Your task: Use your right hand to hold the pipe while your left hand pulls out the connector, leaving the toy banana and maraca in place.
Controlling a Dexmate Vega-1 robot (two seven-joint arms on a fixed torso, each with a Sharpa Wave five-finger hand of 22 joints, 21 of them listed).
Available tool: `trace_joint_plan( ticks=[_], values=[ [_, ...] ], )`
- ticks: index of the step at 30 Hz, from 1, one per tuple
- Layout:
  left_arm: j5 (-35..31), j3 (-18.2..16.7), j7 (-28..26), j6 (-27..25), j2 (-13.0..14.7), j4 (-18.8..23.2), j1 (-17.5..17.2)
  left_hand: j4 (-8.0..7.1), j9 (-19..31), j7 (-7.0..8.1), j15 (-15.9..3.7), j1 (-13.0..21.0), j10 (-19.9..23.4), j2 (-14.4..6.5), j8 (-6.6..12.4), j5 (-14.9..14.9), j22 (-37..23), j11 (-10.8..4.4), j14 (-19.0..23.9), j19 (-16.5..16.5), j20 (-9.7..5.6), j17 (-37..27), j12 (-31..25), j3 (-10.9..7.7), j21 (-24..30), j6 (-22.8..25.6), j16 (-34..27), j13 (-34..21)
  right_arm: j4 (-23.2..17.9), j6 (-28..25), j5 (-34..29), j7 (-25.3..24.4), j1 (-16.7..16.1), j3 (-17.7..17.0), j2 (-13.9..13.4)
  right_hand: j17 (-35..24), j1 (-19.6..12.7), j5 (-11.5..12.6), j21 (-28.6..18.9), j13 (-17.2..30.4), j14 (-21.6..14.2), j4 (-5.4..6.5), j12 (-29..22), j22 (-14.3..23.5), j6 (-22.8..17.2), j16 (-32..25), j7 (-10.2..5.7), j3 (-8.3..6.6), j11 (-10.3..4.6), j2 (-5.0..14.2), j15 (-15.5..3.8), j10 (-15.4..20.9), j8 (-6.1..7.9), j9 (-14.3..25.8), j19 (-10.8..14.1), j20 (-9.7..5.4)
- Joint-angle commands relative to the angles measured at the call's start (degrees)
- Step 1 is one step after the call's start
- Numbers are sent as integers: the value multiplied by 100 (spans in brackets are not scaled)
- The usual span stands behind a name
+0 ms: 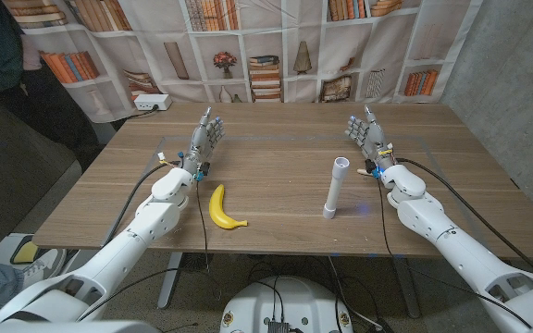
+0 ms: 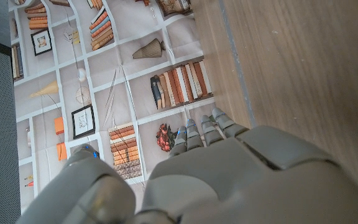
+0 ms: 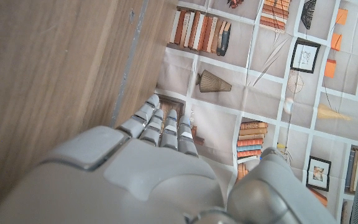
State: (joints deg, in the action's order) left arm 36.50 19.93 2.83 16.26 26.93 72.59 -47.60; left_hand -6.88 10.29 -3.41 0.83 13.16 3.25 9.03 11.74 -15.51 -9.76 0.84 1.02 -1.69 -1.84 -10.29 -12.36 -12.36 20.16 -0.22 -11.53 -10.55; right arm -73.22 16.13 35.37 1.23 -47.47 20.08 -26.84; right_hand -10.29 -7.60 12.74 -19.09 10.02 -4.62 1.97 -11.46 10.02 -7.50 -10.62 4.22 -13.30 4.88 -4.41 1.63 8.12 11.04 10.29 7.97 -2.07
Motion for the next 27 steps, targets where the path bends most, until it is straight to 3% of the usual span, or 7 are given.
trace_joint_plan(
  ticks=[1,14,27],
  values=[
    [-285,-360,250,-144,-258,107,-175,19,24,-50,49,64,60,-40,28,-42,-19,4,-26,-23,-148,-13,-26,-32,21,11,-14,-18,-177,-61,-384,73,-243,-433,302,-7,-65,26,-11,32,-42,-31,-40,19,-48,-33,-25,-38,-17,5,-8,63,31,23,34,-84],
    [-415,-771,392,-304,-215,667,-566,45,25,-55,51,116,83,-77,30,-65,-20,-4,-6,-31,-128,-11,-22,-31,-20,51,-6,-19,-684,-122,-647,193,-605,-806,330,-3,-121,42,17,32,-63,-81,-49,17,-61,-32,-29,-29,-43,-23,-21,96,32,24,56,-85],
    [-585,-860,457,-445,-212,810,-604,92,26,-47,44,214,131,-127,30,-92,-21,4,38,-5,-131,-8,-22,-42,-62,94,-3,-20,-1223,-6,-892,46,-1103,-1059,312,1,-201,70,41,33,-167,-150,-72,17,-158,-53,46,-14,-52,-57,-20,177,55,25,148,-99]
  ],
)
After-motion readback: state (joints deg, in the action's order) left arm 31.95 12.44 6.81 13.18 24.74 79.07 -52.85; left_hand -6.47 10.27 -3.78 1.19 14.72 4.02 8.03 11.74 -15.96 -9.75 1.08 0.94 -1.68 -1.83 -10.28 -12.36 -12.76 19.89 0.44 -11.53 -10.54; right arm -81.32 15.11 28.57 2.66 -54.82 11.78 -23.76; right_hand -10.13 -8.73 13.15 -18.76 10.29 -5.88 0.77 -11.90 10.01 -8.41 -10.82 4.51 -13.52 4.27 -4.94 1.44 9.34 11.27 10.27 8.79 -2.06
